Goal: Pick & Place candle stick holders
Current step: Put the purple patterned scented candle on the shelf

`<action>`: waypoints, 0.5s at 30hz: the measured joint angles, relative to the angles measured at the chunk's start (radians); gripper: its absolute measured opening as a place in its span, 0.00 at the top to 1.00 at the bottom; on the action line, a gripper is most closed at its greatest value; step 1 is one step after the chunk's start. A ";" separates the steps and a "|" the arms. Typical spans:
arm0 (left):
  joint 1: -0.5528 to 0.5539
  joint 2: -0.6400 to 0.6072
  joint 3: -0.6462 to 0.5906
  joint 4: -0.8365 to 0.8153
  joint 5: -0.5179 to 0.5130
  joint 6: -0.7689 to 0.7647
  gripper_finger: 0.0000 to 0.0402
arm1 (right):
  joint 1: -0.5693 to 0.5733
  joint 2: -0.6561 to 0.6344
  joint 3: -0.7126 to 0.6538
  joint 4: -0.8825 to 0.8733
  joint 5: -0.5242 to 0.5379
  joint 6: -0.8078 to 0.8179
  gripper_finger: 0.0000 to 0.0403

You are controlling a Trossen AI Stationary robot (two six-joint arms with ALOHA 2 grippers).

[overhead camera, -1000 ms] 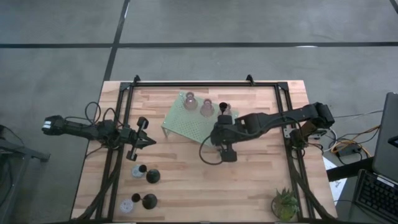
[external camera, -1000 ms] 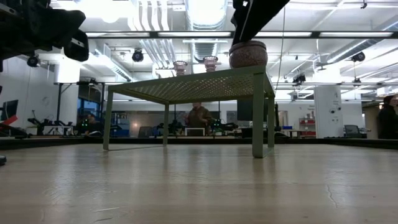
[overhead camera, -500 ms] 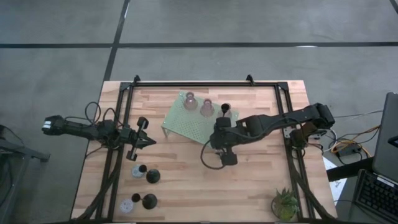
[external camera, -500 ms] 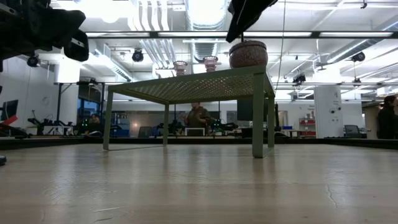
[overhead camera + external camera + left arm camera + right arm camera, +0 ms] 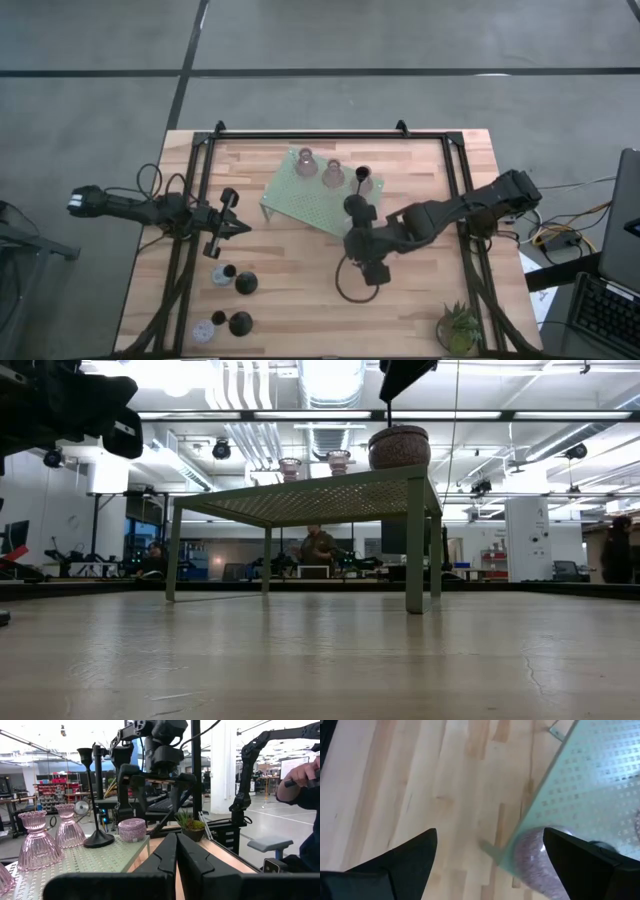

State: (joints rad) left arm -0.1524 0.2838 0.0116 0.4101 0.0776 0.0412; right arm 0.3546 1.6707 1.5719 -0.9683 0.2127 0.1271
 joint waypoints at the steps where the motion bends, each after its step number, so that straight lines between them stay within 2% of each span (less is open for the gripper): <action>1: 0.000 0.000 0.000 0.000 0.000 0.000 0.96 | 0.011 0.000 0.000 -0.008 0.001 0.003 0.12; 7: 0.000 0.000 0.000 0.000 0.000 0.000 0.96 | 0.044 0.000 -0.017 -0.031 0.000 0.037 0.26; 15: 0.000 0.000 0.000 0.000 0.000 0.000 0.96 | 0.045 0.000 -0.073 -0.024 -0.001 0.031 0.61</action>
State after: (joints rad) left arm -0.1522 0.2840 0.0116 0.4103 0.0776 0.0412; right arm 0.4000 1.6711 1.4992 -0.9919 0.2122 0.1584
